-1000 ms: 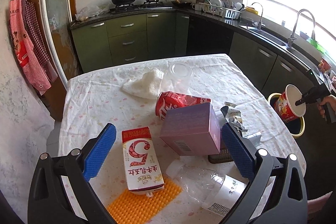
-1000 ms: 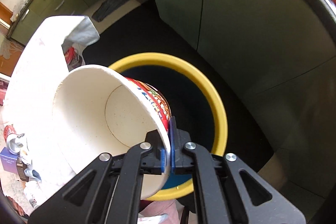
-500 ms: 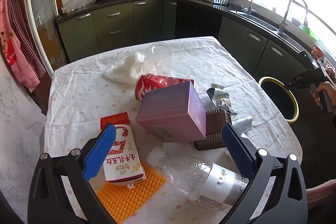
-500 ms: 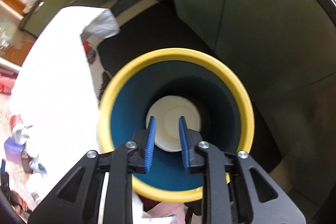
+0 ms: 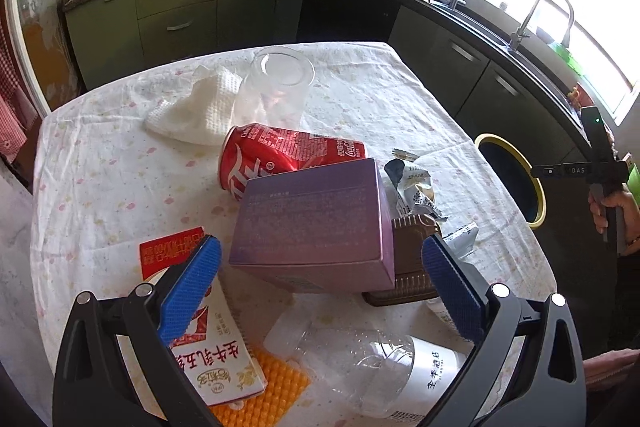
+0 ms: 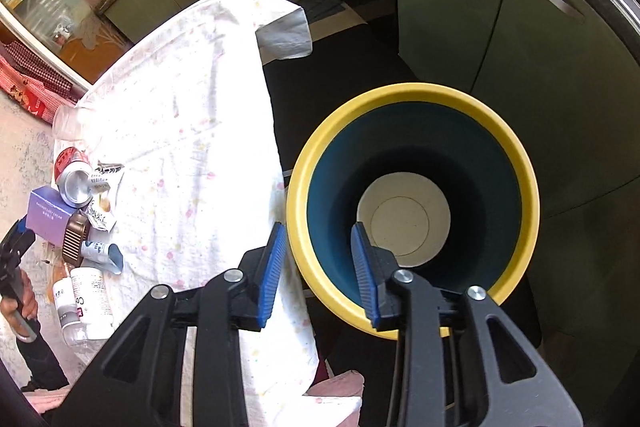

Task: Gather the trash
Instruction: 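Grasp the pink box with the left gripper and lift it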

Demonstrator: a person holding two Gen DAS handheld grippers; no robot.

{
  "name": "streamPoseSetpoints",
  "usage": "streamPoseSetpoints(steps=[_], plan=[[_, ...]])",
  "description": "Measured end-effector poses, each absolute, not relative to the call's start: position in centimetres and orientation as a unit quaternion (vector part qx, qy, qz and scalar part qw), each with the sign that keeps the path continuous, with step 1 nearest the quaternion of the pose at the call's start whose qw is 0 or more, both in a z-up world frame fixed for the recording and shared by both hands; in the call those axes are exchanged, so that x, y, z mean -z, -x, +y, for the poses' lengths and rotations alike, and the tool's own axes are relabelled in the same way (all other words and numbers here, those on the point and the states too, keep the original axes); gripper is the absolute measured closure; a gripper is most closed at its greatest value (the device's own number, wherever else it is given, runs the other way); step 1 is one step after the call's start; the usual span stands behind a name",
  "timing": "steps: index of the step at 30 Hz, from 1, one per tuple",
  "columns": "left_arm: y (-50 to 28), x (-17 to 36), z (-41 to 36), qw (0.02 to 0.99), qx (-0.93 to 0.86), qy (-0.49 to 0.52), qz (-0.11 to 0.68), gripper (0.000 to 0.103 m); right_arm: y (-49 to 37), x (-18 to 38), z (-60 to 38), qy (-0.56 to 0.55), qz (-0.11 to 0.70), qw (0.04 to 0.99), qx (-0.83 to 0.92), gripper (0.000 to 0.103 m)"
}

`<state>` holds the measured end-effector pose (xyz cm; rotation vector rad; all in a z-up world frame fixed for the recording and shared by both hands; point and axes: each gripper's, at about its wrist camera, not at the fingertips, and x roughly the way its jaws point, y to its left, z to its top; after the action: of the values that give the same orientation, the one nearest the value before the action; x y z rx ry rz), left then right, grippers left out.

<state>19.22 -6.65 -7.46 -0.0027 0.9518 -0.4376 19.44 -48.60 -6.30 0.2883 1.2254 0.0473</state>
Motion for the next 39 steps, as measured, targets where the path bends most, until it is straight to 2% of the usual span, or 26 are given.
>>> streamPoseSetpoints(steps=[3,15,20,24,30,39], plan=[[-20.3,8.1,-6.7,0.861,0.207,0.007,0.464,0.004,-20.1,7.2,-48.7,-0.136,0.574,0.807,-0.023,0.064],[-21.5,9.7,-7.1,0.848,0.219,0.034,0.481,0.005,-20.6,8.2,-47.4,-0.136,0.577,0.804,-0.035,0.063],[-21.3,10.0,-7.7,0.848,0.214,0.022,0.484,0.016,-20.5,8.6,-47.1,-0.138,0.577,0.804,-0.04,0.062],[-21.2,10.0,-7.1,0.848,0.22,0.039,0.481,0.02,-20.1,8.9,-46.9,-0.142,0.577,0.803,-0.044,0.062],[-20.3,8.4,-7.0,0.858,0.217,0.035,0.464,0.023,-19.4,8.5,-46.7,-0.149,0.567,0.808,-0.053,0.061],[-17.9,3.1,-8.9,0.874,0.236,0.0,0.425,0.023,-17.6,7.1,-47.1,-0.148,0.546,0.823,-0.05,0.062]])
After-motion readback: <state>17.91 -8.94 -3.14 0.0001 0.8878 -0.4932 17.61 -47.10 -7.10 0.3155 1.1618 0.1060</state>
